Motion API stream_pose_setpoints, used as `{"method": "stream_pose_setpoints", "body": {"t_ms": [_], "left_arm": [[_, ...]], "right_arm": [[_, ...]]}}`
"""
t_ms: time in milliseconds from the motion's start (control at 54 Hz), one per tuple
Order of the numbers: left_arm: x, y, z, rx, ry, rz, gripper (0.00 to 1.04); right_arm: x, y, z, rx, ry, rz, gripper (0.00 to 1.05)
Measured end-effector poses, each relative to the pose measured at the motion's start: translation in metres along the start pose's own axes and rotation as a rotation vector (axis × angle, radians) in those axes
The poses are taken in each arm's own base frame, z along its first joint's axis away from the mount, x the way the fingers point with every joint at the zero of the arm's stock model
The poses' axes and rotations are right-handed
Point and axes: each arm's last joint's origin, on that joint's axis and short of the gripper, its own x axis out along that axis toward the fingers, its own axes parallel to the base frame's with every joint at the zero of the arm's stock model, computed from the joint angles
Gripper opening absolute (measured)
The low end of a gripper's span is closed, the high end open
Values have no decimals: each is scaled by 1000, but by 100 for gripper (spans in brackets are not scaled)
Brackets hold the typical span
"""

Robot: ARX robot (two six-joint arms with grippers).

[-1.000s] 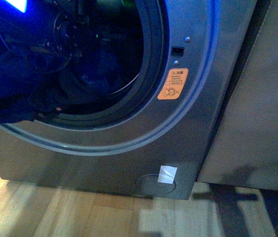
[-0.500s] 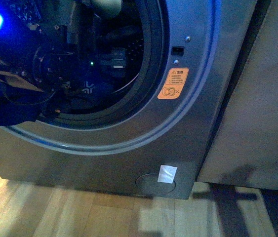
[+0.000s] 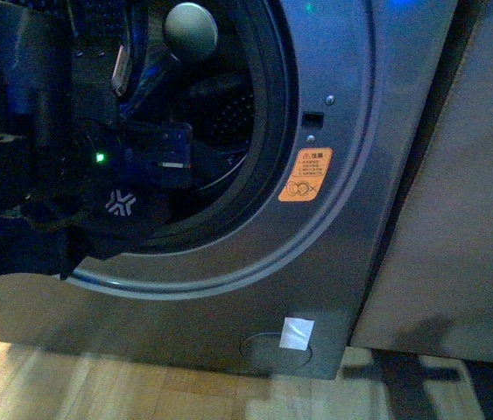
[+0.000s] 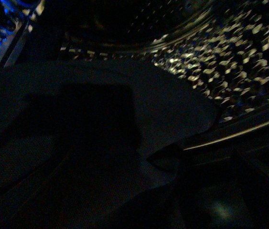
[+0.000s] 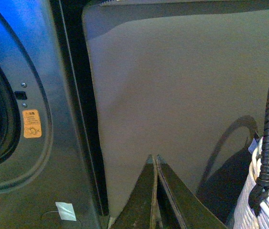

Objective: Put clothes into washing machine

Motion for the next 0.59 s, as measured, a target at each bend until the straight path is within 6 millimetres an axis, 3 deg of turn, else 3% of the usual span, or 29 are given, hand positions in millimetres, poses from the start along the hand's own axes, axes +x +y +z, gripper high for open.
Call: {"method": "stream_pose_setpoints", "body": {"t_ms": [111,204,389,593], "left_arm": [[-19,-12,8,104,-219,-123,98],[-14,-21,11,189,-287,-197,98],[17,-28,5,210,-305,-252,98],[51,-30,7,243,-354,-145,98]], "right_arm": [[0,0,0,0,0,0,2],[0,0,0,0,0,0,2],[0,0,0,0,0,0,2],[0,0,0,0,0,0,2]]}}
